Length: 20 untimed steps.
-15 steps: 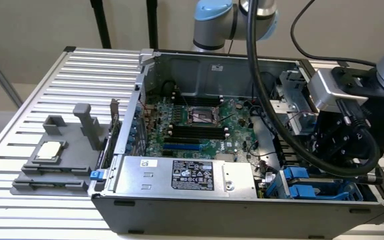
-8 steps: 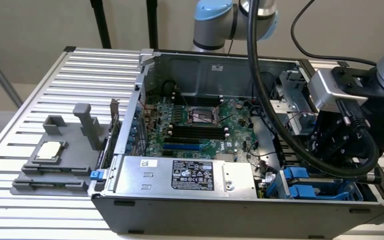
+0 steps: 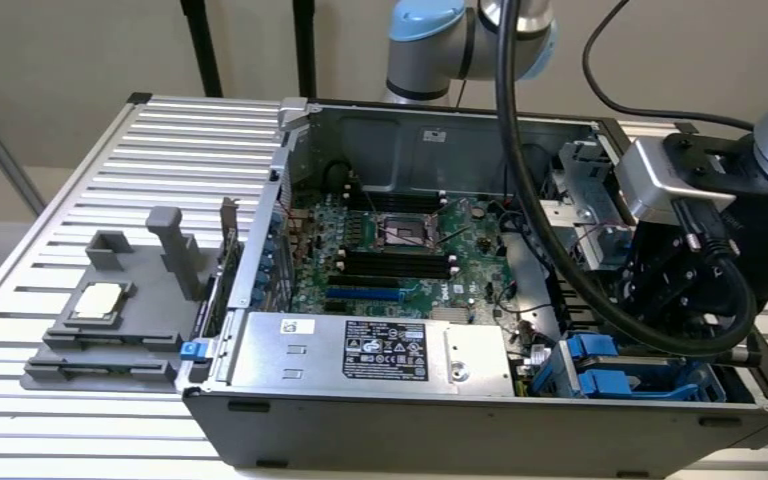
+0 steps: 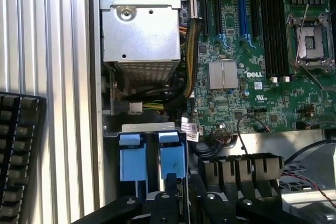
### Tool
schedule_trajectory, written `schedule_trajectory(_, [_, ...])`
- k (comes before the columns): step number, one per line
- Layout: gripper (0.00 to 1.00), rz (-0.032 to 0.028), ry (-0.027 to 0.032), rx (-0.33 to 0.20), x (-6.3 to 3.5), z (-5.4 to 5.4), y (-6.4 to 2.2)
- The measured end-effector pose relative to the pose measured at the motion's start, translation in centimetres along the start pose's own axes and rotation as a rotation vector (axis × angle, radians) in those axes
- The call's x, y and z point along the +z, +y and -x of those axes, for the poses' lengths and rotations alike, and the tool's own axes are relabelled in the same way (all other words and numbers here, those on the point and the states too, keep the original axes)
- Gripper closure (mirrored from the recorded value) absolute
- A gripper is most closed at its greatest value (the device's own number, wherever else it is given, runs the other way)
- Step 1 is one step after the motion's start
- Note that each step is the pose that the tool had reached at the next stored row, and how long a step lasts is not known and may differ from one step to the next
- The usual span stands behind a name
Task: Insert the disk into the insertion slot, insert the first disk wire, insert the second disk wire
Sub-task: 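Insert the second disk wire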
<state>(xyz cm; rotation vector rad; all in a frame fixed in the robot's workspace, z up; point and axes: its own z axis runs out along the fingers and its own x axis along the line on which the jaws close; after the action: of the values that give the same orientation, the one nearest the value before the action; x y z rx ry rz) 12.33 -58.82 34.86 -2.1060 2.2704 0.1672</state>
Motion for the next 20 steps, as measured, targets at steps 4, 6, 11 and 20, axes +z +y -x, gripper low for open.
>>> schedule_trajectory(4, [0.75, 0.0005, -0.0062, 0.0, 0.0, 0.0, 0.0])
schedule_trajectory(6, [0.75, 0.0007, -0.0089, 0.0, 0.0, 0.0, 0.0])
schedule_trajectory(11, [0.75, 0.0007, -0.0089, -0.001, -0.96, 0.2, 0.05])
schedule_trajectory(20, [0.75, 0.0037, -0.0082, -0.001, -3.21, 0.7, -1.23])
